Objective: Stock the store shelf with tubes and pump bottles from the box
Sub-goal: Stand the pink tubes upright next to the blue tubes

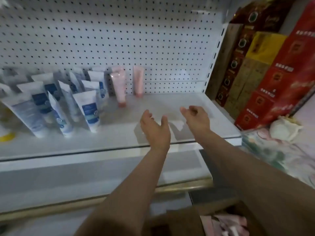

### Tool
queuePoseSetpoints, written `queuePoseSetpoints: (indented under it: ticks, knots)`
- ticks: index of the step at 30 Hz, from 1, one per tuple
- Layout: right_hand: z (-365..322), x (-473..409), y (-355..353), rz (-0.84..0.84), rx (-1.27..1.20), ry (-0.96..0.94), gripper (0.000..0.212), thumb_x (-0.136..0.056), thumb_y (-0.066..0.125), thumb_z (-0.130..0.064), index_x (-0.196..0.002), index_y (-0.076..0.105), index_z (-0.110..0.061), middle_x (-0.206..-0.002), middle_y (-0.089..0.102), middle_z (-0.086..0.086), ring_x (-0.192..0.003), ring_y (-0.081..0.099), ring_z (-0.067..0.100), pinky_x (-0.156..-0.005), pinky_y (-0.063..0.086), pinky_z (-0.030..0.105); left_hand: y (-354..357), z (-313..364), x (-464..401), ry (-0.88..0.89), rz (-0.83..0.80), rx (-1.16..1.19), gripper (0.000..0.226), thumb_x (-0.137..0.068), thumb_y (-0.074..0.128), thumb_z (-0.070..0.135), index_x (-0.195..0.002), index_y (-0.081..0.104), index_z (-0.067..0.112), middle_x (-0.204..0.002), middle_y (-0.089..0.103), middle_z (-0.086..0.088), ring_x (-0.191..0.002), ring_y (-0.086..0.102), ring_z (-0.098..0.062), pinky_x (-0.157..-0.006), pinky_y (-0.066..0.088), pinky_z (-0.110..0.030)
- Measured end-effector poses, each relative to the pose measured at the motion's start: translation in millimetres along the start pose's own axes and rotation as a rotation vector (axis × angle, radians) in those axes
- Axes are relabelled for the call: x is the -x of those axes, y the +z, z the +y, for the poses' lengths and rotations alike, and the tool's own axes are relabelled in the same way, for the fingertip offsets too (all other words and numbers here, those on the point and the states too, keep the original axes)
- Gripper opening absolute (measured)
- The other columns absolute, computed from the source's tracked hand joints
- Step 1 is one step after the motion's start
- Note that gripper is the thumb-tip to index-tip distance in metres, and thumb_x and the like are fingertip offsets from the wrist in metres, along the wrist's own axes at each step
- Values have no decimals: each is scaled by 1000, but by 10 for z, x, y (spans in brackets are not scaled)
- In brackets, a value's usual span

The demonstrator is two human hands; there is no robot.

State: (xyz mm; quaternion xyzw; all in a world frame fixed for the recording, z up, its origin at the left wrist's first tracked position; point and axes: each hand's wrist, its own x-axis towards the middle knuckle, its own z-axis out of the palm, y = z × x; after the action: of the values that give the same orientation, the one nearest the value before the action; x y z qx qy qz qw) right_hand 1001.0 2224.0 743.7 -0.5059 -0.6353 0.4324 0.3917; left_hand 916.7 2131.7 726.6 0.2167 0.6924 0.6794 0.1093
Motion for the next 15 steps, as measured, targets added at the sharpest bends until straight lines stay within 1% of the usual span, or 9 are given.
queuePoseSetpoints:
  ticks: [2, 3, 5, 7, 8, 9, 11, 13, 15]
  knots:
    - [129, 257, -292, 50, 6, -29, 50, -88, 71, -45, -128, 60, -15, -115, 65, -4, -90, 62, 3, -72, 51, 11, 99, -18, 449, 68, -49, 17, 50, -92, 66, 18, -135, 44, 6, -122, 51, -8, -103, 53, -19, -92, 46, -29]
    - [208, 376, -428, 90, 14, -45, 46, -89, 71, -42, -124, 63, -15, -109, 65, -5, -84, 60, -1, -71, 53, 12, 137, -73, 659, 76, -78, 18, 46, -92, 66, 19, -132, 46, 8, -118, 51, -6, -99, 53, -18, -88, 47, -27]
    - [418, 590, -673, 164, 25, -64, 36, -89, 71, -39, -116, 65, -17, -99, 66, -10, -85, 61, -2, -86, 55, 22, 206, -229, 1040, 84, -131, -5, 40, -92, 66, 19, -128, 48, 10, -115, 52, -4, -98, 54, -18, -86, 50, -27]
    - [685, 802, -887, 215, 18, -45, 28, -88, 70, -40, -109, 65, -23, -95, 67, -15, -90, 63, 0, -91, 54, 25, 274, -453, 1391, 63, -194, -41, 38, -92, 66, 20, -125, 50, 10, -114, 54, -4, -97, 55, -19, -88, 51, -33]
    - [830, 905, -983, 232, 23, -24, 26, -88, 69, -41, -107, 65, -24, -94, 67, -15, -90, 64, 0, -89, 53, 23, 302, -600, 1555, 29, -232, -71, 37, -92, 65, 22, -125, 50, 12, -115, 54, -4, -97, 55, -17, -89, 51, -34]
    - [979, 1010, -1074, 240, 47, 1, 26, -88, 69, -41, -106, 65, -23, -93, 67, -15, -88, 63, -1, -85, 51, 17, 318, -752, 1717, 2, -272, -115, 37, -92, 65, 24, -125, 50, 14, -116, 53, -2, -98, 55, -16, -90, 51, -35]
    - [1307, 1208, -1220, 212, 112, 83, 26, -91, 69, -37, -109, 66, -19, -93, 64, -13, -82, 58, -4, -72, 42, 1, 326, -1054, 2004, -73, -352, -194, 37, -92, 66, 27, -124, 50, 18, -118, 53, -2, -101, 55, -14, -91, 51, -34]
    - [1700, 1380, -1321, 186, 150, 187, 28, -91, 70, -34, -111, 67, -14, -92, 64, -10, -80, 58, 0, -63, 37, -4, 287, -1360, 2248, -163, -428, -260, 37, -92, 65, 28, -124, 51, 17, -121, 53, -4, -105, 53, -15, -95, 47, -32]
    - [2140, 1545, -1379, 143, 176, 307, 30, -91, 70, -34, -111, 69, -11, -93, 65, -7, -87, 61, 6, -61, 35, -5, 209, -1669, 2448, -238, -522, -393, 35, -94, 61, 31, -125, 51, 17, -124, 54, -5, -111, 53, -21, -99, 45, -37]
